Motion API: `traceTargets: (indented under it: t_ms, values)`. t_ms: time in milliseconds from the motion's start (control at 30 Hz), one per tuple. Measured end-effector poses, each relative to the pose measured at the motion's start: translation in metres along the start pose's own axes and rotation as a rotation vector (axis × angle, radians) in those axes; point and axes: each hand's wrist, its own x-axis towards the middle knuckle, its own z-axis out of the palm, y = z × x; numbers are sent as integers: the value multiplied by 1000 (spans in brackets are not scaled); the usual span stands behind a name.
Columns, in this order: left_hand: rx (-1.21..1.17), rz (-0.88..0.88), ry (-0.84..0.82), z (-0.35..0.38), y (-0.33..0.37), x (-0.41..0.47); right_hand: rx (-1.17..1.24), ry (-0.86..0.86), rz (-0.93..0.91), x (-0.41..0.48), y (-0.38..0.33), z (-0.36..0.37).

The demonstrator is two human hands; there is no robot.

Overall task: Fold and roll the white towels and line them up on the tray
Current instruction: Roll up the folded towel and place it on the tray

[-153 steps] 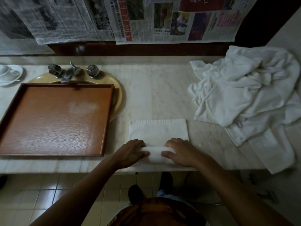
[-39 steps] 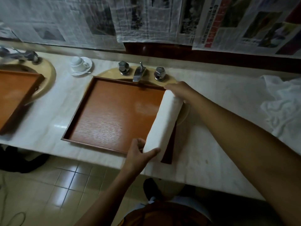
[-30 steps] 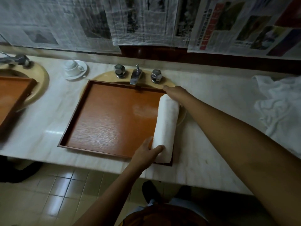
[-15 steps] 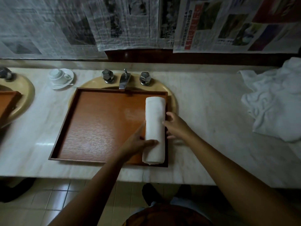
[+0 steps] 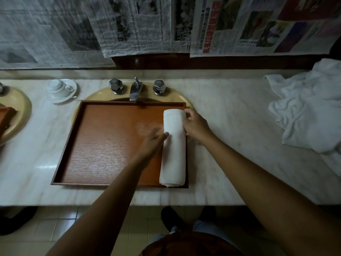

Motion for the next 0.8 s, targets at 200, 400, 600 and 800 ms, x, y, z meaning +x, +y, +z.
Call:
traceTargets:
  t_ms: [200, 400, 600, 800]
  values:
    - [12, -23, -61, 3, 17, 14, -167, -21, 29, 22, -5, 4]
    - [22, -11, -98, -1, 12, 14, -296, -99, 60, 22, -12, 2]
    - [133, 73, -88, -11, 21, 23, -134, -33, 62, -24, -6, 10]
    - [384, 160, -106, -31, 37, 48, -287, -78, 124, -124, 14, 50]
